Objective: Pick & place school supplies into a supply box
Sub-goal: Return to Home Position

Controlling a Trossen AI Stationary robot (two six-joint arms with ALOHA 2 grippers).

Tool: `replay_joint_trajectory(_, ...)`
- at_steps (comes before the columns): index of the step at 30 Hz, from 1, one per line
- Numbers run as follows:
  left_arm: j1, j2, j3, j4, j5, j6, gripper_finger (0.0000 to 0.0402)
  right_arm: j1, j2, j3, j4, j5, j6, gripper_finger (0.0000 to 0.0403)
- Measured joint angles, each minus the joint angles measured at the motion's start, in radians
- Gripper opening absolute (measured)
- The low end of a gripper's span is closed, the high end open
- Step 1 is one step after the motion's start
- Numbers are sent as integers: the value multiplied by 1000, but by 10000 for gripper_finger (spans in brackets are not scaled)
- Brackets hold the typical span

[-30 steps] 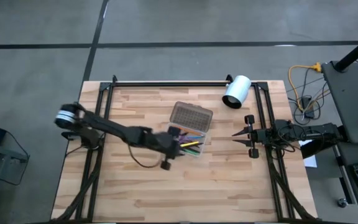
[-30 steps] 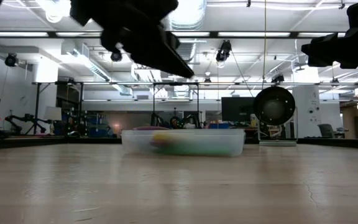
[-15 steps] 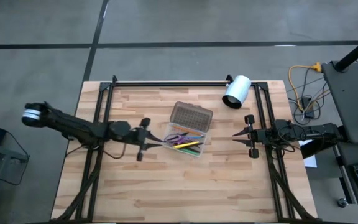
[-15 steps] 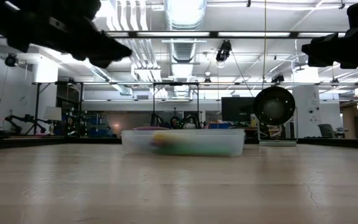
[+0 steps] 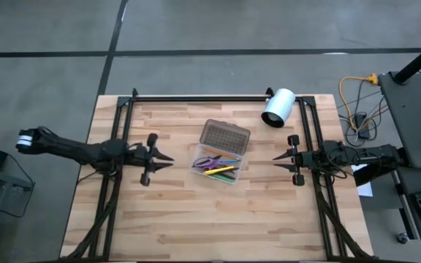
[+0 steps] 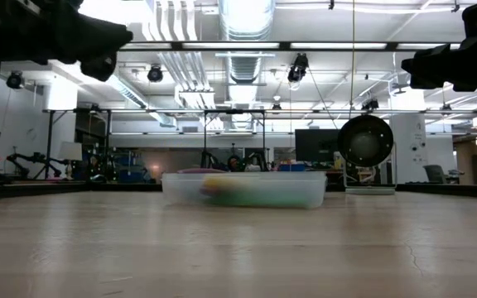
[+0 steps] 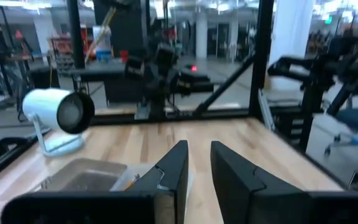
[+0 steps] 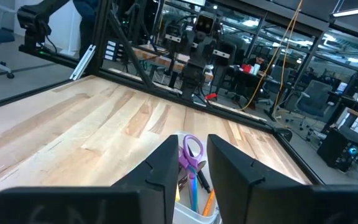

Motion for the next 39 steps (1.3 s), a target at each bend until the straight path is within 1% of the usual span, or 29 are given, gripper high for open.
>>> replay_joint_trajectory(10,0,-133,-42,-2,1,-27,54,0,0,0,0,0,0,68)
replay_joint_trajectory(15,0,-180,-45,0,1,-27,54,0,0,0,0,0,0,68)
replay_joint_trajectory(20,0,-223,-75,-2,1,-28,54,0,0,0,0,0,0,68)
replay_joint_trajectory(32,0,-403,-130,-4,2,-27,54,0,0,0,0,0,0,68)
replay_joint_trajectory(35,0,-452,-140,-36,2,-27,54,0,0,0,0,0,0,68)
replay_joint_trajectory(39,0,-517,-133,-133,2,-31,54,0,0,0,0,0,0,68)
